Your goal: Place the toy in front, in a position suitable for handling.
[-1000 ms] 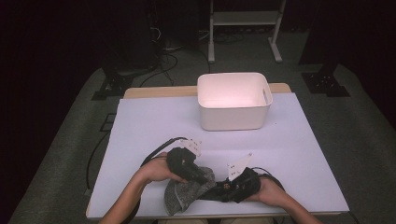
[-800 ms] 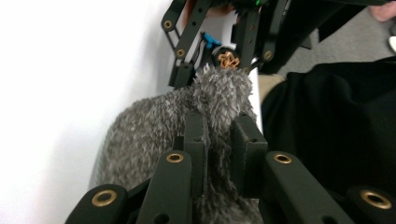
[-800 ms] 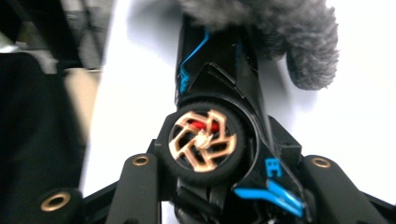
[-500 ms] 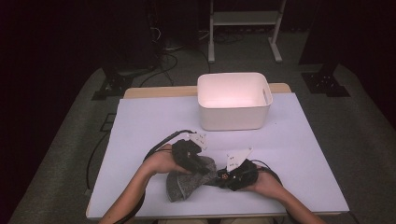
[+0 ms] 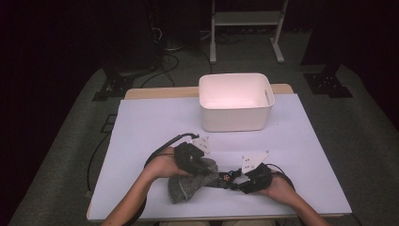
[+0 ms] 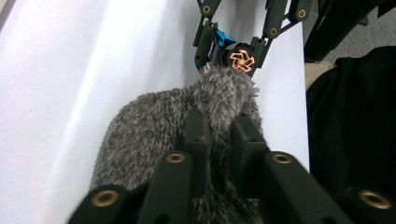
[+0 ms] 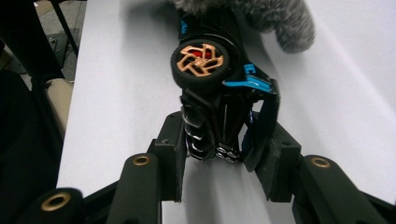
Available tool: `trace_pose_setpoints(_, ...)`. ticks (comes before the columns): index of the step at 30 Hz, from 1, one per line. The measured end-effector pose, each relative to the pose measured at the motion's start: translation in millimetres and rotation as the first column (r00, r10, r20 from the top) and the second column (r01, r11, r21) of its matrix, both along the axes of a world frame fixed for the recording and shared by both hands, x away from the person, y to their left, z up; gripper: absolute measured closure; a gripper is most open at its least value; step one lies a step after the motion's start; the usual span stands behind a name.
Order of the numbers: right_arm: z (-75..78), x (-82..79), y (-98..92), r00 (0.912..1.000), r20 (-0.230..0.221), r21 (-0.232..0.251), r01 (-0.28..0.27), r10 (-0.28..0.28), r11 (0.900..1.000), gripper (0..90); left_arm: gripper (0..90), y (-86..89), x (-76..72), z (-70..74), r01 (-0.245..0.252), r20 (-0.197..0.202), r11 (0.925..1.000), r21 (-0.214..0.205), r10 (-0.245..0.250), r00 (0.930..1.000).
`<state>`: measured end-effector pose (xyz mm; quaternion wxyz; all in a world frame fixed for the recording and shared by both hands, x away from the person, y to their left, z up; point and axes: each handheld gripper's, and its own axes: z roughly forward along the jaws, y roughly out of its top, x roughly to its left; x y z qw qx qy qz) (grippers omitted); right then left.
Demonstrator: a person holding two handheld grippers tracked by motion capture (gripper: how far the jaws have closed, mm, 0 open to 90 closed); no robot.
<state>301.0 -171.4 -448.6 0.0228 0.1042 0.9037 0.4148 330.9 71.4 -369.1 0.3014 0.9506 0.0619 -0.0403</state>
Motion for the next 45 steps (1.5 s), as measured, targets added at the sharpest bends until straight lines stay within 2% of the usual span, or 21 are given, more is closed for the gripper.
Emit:
trace_pose_setpoints(4,-0.6,-0.4,-0.5,0.9999,0.009,0.002,-0.006,0.006,1.0,57.1,81.3,-6.4,-0.1,0.3,0.012,-0.001,0.9999,-0.006,-0.012,0.9999)
trace_pose_setpoints(10,-0.9,-1.7,1.2,0.9999,0.014,0.006,-0.003,0.003,1.0,57.1,81.2,-30.2,-0.4,0.0,0.048,-0.008,0.9987,-0.017,-0.048,0.9988)
trace_pose_setpoints(15,-1.3,-2.0,2.6,0.9996,0.025,0.006,-0.008,0.008,0.9999,57.1,81.0,-53.5,-1.1,1.1,0.083,0.021,0.9966,0.006,-0.083,0.9964)
trace_pose_setpoints(18,-1.7,-2.1,2.3,0.9996,0.026,0.009,-0.009,0.009,0.9999,57.1,80.8,-54.6,-1.1,0.5,0.087,0.025,0.9961,0.015,-0.087,0.9959)
trace_pose_setpoints(20,-1.9,-2.6,2.2,0.9995,0.029,0.011,-0.011,0.011,0.9999,56.9,80.7,-52.3,-1.3,-0.9,0.078,0.018,0.9969,0.001,-0.078,0.9968)
trace_pose_setpoints(23,-2.7,-0.5,4.2,1.0,-0.003,0.037,-0.007,0.007,0.9993,54.9,80.0,-52.5,-2.1,-1.7,0.084,0.017,0.9965,0.0,-0.084,0.9963)
trace_pose_setpoints(25,-2.3,-0.9,6.6,1.0,0.002,0.04,-0.008,0.008,0.9992,54.5,79.8,-52.1,-2.8,-1.7,0.08,0.019,0.9968,-0.003,-0.08,0.9966)
trace_pose_setpoints(26,-1.2,-0.8,12.9,0.9996,0.024,0.024,-0.013,0.013,0.9996,56.1,79.8,-51.3,-2.7,-1.6,0.08,0.024,0.9968,-0.002,-0.08,0.9965)
trace_pose_setpoints(31,-0.8,-0.7,12.7,0.9993,0.032,0.016,-0.019,0.019,0.9997,56.6,78.9,-40.7,-2.6,-2.4,0.064,0.027,0.9979,-0.004,-0.064,0.9976)
trace_pose_setpoints(41,-1.2,-0.5,12.4,0.9989,0.039,0.014,-0.024,0.024,0.9996,56.7,78.8,12.9,-5.4,0.7,-0.029,0.043,0.9995,0.01,0.029,0.9987)
trace_pose_setpoints(45,-1.4,0.0,12.6,0.9992,0.034,0.016,-0.022,0.021,0.9996,56.7,78.7,20.2,-7.0,1.0,-0.039,0.039,0.9992,0.01,0.039,0.9985)
